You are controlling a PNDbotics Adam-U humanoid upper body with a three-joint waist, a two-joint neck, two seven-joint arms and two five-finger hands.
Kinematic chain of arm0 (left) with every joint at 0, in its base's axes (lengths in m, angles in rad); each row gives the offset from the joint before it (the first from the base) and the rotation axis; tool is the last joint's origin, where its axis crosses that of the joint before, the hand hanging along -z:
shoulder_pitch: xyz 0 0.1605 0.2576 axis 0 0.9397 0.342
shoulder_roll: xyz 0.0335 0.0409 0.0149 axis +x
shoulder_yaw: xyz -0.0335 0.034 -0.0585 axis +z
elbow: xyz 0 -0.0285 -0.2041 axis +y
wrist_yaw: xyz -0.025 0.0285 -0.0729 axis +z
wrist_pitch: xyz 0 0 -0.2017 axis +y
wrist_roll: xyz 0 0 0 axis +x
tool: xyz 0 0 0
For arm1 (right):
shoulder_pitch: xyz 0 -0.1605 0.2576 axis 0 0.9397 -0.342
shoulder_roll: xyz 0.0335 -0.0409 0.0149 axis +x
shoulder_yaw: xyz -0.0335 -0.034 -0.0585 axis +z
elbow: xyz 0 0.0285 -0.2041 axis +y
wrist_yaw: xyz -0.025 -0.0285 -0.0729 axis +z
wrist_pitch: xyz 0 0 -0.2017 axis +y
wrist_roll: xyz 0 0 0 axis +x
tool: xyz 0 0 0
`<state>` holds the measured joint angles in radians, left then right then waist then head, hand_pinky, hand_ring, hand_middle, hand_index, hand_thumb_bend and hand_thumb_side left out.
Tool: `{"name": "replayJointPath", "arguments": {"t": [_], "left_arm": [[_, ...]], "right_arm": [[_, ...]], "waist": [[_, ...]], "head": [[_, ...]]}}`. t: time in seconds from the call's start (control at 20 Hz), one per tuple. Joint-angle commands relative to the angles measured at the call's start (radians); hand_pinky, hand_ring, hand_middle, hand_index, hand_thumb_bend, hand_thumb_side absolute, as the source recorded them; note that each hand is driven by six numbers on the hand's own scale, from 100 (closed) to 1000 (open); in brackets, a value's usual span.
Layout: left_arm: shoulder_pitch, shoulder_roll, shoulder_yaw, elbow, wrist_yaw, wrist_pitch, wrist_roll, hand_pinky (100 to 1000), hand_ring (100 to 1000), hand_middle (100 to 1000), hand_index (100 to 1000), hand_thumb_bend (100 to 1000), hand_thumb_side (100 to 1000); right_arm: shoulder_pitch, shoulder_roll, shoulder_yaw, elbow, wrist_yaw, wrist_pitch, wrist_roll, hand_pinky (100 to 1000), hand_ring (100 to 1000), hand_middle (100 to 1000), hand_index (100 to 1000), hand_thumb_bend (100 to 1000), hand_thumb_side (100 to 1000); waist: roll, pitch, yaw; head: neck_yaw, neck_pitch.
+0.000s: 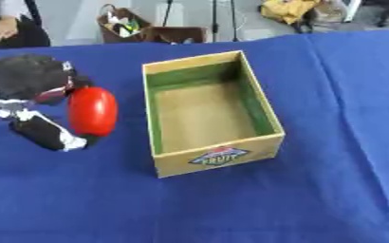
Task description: Pick up objects on the table and place them in the box.
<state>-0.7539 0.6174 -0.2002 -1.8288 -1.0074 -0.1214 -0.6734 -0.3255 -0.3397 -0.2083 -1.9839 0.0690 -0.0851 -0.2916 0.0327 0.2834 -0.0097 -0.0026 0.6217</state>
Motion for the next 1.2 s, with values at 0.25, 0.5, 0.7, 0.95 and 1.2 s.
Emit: {"name": "replayJointPath", "arguments": {"t": [0.25,0.5,0.7,0.95,1.2], "left_arm": [[-0.181,-0.254,0.025,0.124,-0.148,0.013,0.136,100,232,231,471,100,590],[-0.25,-0.393,0.004,0.321,-0.291,-0.008,0.246,100,228,235,478,100,584],[-0.264,-0.459,-0.002,0.479,-0.406,-0.04,0.281,100,238,241,486,100,582],[-0.253,-0.487,0.002,0.598,-0.494,-0.04,0.248,131,417,406,653,100,755],[-0.243,-0.499,-0.004,0.622,-0.482,-0.049,0.208,406,666,672,912,100,917]], "right_arm": [[-0.009,-0.008,0.002,-0.016,-0.008,-0.001,0.007,704,716,624,755,100,799],[-0.013,-0.002,0.008,-0.016,-0.014,0.0,0.015,705,716,624,755,100,798],[-0.015,0.001,0.012,-0.016,-0.017,0.001,0.021,705,717,624,756,100,797],[-0.015,0.003,0.011,-0.016,-0.019,0.001,0.022,706,717,624,756,100,796],[-0.014,0.004,0.011,-0.016,-0.018,0.002,0.023,707,718,624,756,100,797]], "waist": [[-0.005,-0.023,-0.009],[-0.004,-0.022,-0.023],[-0.002,-0.022,-0.031],[-0.001,-0.021,-0.035],[-0.001,-0.021,-0.033]], "head": [[0.01,-0.012],[0.027,-0.016],[0.035,-0.017],[0.026,-0.017],[0.015,-0.018]]}}
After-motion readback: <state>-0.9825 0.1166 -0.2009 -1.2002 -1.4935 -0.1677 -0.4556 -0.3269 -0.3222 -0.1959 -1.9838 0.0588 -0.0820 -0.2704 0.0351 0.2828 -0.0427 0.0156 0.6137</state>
